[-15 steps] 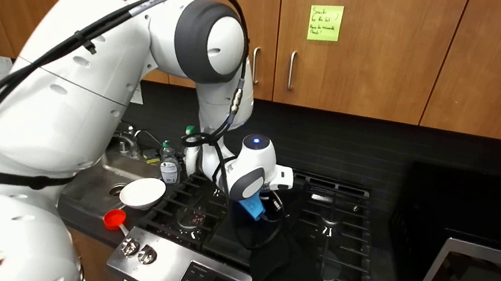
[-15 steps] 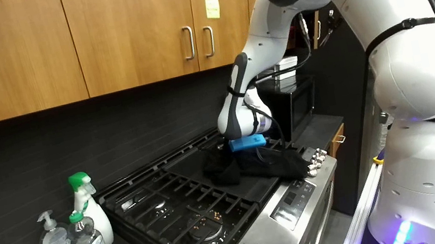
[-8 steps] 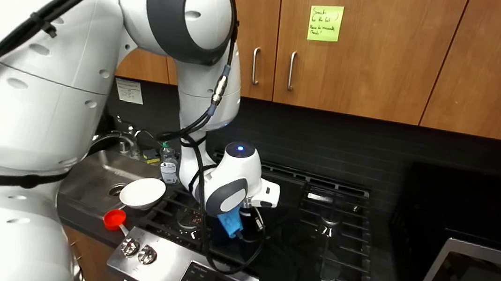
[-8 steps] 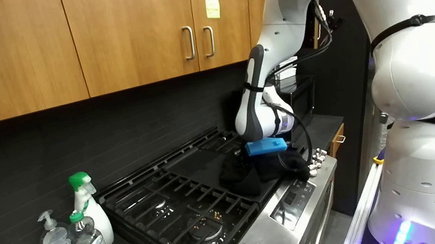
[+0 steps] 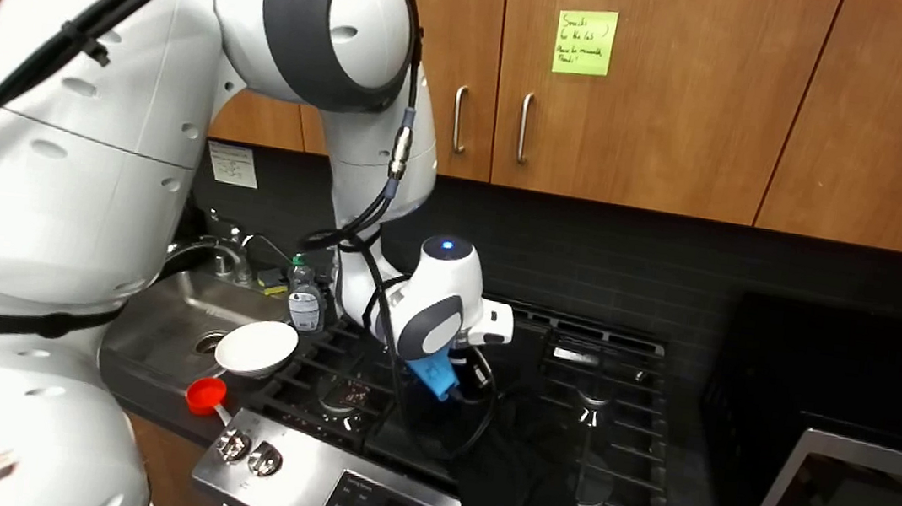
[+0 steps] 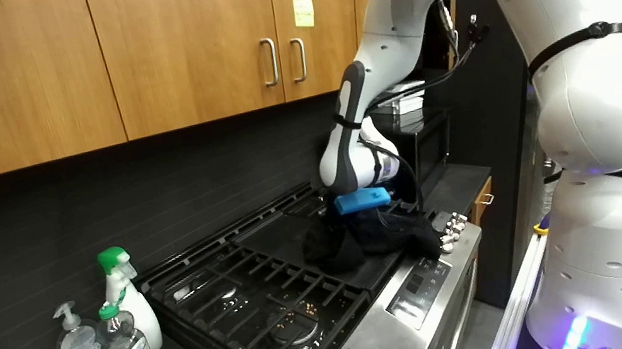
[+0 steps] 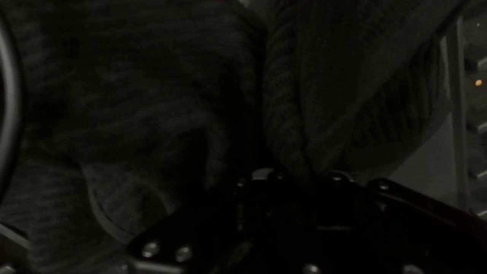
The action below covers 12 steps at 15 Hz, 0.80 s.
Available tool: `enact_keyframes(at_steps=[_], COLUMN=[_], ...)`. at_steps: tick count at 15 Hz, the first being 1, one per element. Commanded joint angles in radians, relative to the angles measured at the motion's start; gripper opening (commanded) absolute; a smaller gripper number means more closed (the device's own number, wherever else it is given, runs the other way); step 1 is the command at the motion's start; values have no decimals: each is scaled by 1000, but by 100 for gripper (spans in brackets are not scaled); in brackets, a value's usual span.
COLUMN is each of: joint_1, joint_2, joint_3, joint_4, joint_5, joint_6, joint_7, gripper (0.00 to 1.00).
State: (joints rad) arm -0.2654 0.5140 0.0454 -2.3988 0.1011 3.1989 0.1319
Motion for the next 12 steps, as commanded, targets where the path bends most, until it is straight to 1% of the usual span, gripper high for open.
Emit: enact_keyframes(at_steps=[1,3,6,8,12], joint_1=[113,116,140,147,168], joint_2=[82,131,199,238,310], joint_3=[-62,-35,-23,-15,-15], joint_4=[214,330,465,542,671], joint_5=[-42,-51,-58,-61,-78], joint_6=[-127,-200,-295,-342,-397], joint_7=[-54,-83,-123,-151,-189], gripper=[4,4,4,4,4])
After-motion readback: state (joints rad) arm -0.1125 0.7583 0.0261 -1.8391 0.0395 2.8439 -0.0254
